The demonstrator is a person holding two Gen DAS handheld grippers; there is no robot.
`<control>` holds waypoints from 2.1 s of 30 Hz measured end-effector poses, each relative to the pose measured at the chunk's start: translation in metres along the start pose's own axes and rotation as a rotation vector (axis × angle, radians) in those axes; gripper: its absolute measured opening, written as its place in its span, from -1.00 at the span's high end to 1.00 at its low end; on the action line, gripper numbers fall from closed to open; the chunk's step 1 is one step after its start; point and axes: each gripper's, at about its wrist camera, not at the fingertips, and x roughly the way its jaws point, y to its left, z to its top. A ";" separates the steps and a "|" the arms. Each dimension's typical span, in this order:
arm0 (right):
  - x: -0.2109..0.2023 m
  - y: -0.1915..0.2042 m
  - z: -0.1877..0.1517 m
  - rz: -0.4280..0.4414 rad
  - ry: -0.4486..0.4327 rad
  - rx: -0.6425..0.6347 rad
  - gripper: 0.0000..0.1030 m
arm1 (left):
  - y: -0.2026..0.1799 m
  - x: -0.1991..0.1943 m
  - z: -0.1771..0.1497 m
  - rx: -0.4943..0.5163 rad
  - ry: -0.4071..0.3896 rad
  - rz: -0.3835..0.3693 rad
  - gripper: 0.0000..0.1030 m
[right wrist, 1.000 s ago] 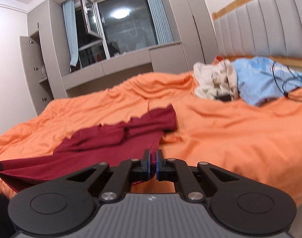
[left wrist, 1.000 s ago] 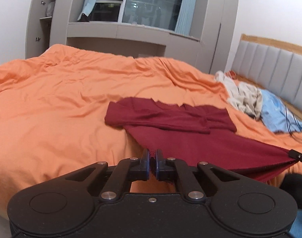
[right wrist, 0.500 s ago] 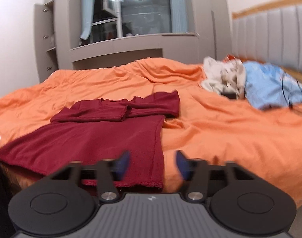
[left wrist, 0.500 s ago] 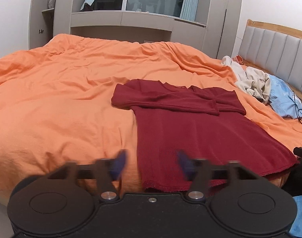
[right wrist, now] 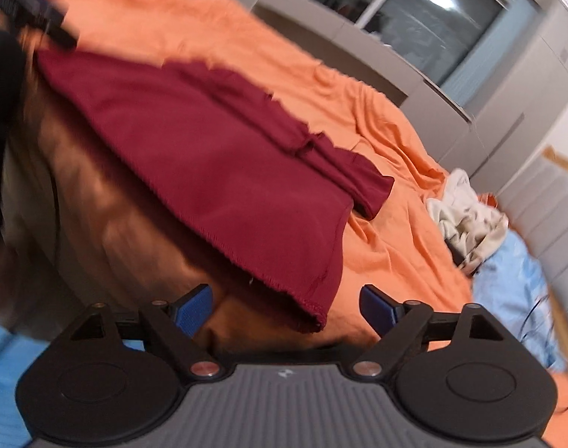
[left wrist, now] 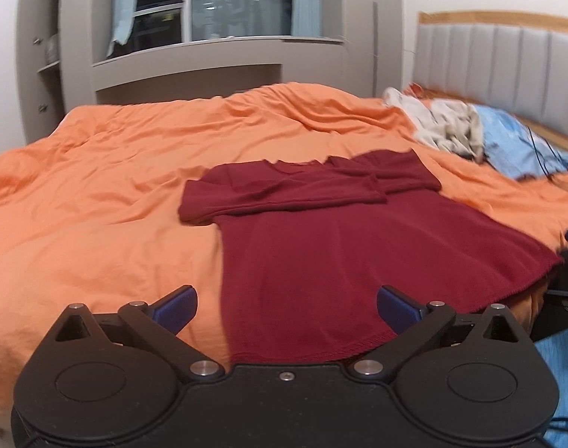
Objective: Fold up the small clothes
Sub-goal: 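Grasp the shirt hem with the right tool while the left tool grasps it too, then lift the hem with both tools and fold it over toward the collar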
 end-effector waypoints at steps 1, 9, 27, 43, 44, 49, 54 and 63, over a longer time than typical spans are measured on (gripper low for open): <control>0.005 0.007 0.000 -0.023 0.013 -0.041 -0.67 | -0.004 0.002 0.000 0.022 0.004 -0.006 -0.99; 0.012 0.015 0.001 -0.058 -0.071 -0.040 0.56 | -0.025 0.014 -0.010 0.138 0.023 -0.057 -0.99; -0.006 -0.068 0.020 -0.048 -0.359 0.447 0.86 | -0.034 0.037 -0.015 0.272 0.035 0.112 -0.18; -0.072 -0.073 0.003 -0.172 -0.479 0.533 0.88 | -0.018 -0.042 0.017 0.135 -0.293 0.143 0.90; -0.082 -0.076 0.003 -0.168 -0.504 0.542 0.88 | -0.019 -0.052 0.022 0.133 -0.310 0.136 0.90; -0.108 -0.096 0.005 -0.107 -0.573 0.585 0.88 | -0.018 -0.096 0.036 0.110 -0.366 0.100 0.89; -0.084 -0.116 0.018 -0.091 -0.573 0.599 0.88 | -0.007 -0.086 0.055 0.058 -0.349 0.046 0.89; 0.010 -0.153 0.075 -0.072 -0.559 0.557 0.88 | 0.022 0.001 0.117 0.019 -0.326 0.059 0.89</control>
